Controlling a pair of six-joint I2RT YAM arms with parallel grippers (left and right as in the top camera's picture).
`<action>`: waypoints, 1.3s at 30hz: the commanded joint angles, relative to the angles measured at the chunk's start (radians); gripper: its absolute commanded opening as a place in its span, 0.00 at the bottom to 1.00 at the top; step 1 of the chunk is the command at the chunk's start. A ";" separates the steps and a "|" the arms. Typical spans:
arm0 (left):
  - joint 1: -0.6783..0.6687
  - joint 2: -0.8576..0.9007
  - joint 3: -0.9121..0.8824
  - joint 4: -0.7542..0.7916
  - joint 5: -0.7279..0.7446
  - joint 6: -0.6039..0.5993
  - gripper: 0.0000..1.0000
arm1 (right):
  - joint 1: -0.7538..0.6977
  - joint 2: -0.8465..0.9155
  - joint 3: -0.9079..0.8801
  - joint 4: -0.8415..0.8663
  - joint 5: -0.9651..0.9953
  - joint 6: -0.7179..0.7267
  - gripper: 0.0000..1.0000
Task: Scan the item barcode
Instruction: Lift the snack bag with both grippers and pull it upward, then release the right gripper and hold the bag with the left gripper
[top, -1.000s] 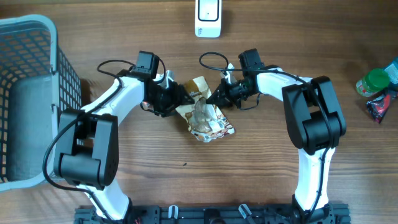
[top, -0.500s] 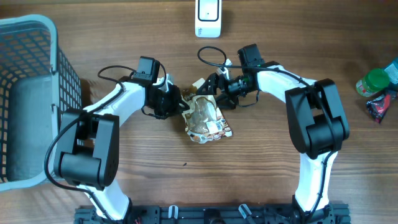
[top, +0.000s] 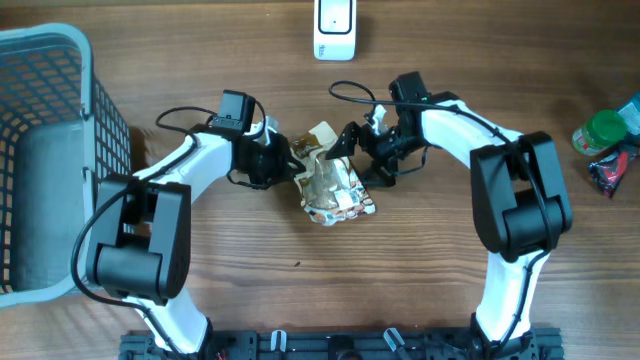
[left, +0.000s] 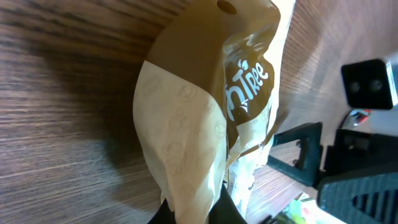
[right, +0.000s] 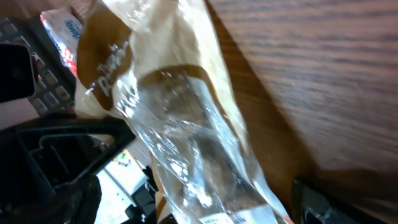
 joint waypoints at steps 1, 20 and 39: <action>0.036 0.008 -0.013 0.003 0.058 -0.098 0.04 | -0.012 0.121 -0.182 0.060 0.298 -0.022 1.00; 0.076 0.008 -0.011 0.334 0.285 -0.288 0.04 | -0.283 0.121 -0.281 0.052 0.563 0.451 0.87; 0.118 0.004 -0.011 1.078 0.625 -0.725 0.04 | -0.405 0.121 -0.340 0.051 0.633 0.397 0.91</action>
